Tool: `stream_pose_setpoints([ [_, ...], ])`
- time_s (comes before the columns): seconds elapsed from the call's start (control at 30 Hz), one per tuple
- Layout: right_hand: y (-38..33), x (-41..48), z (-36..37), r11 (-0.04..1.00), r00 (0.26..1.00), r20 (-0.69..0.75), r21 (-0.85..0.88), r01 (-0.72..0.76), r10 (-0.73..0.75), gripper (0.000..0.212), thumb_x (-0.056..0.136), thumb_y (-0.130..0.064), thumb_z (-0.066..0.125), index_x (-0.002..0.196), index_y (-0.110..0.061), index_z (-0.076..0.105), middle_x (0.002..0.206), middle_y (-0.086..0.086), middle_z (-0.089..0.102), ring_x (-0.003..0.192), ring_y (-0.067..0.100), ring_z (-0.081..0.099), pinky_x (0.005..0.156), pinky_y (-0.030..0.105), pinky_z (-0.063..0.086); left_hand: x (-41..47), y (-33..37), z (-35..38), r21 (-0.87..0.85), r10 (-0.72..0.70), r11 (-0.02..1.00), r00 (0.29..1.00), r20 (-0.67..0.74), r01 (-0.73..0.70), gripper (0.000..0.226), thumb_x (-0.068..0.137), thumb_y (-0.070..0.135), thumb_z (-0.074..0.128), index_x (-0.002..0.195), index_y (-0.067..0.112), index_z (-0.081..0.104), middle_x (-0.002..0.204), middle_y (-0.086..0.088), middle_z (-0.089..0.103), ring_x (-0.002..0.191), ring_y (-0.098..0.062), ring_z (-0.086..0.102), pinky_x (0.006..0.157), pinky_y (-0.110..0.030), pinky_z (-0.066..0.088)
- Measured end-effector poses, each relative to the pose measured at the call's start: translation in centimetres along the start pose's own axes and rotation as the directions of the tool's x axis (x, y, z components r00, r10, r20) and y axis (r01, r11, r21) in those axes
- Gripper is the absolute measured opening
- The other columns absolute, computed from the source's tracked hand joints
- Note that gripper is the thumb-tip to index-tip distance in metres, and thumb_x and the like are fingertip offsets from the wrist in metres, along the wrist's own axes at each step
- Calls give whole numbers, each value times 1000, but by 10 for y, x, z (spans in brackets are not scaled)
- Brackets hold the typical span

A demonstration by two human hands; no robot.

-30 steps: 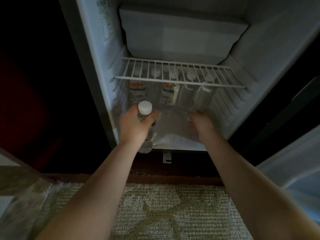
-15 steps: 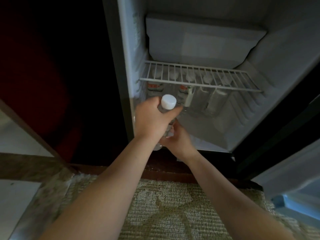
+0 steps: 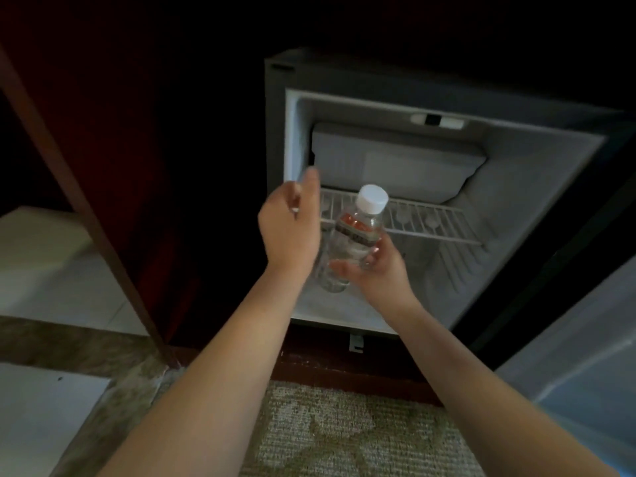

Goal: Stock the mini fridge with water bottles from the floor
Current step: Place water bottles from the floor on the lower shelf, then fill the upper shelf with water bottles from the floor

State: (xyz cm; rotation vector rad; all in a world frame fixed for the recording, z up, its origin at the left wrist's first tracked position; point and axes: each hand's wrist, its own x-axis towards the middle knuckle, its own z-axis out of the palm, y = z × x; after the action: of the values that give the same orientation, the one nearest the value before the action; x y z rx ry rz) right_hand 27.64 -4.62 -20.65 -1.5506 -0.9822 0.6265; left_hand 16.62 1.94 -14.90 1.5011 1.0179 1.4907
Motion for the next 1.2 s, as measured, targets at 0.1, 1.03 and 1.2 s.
stream_pose_setpoints([
  [0.1, -30, 7, -6, 998, 995, -80, 14, 62, -61, 59, 67, -13, 84, 117, -21, 54, 103, -8, 68, 96, 6, 66, 84, 29, 55, 13, -4, -21, 44, -62, 997, 993, -96, 67, 38, 97, 33, 46, 67, 12, 52, 65, 3, 52, 59, -2, 48, 57, -13, 36],
  [1.03, -47, 164, 28, 991, 995, -64, -118, 69, -77, 54, 73, -17, 80, 121, -5, 57, 111, 9, 68, 101, 22, 66, 89, 36, 54, 34, -35, -16, 142, -166, 977, 984, 62, 156, 60, 93, 41, 52, 145, 18, 35, 148, -1, 40, 136, -15, 38, 113, -32, 30],
  [1.2, -48, 167, 37, 992, 996, -44, -104, 77, -82, 48, 75, -15, 79, 116, -12, 54, 110, 5, 66, 103, 21, 64, 95, 41, 52, 37, -36, -21, 104, -162, 982, 986, 49, 157, 52, 93, 35, 53, 141, 17, 44, 141, 1, 49, 130, -9, 44, 102, -17, 31],
])
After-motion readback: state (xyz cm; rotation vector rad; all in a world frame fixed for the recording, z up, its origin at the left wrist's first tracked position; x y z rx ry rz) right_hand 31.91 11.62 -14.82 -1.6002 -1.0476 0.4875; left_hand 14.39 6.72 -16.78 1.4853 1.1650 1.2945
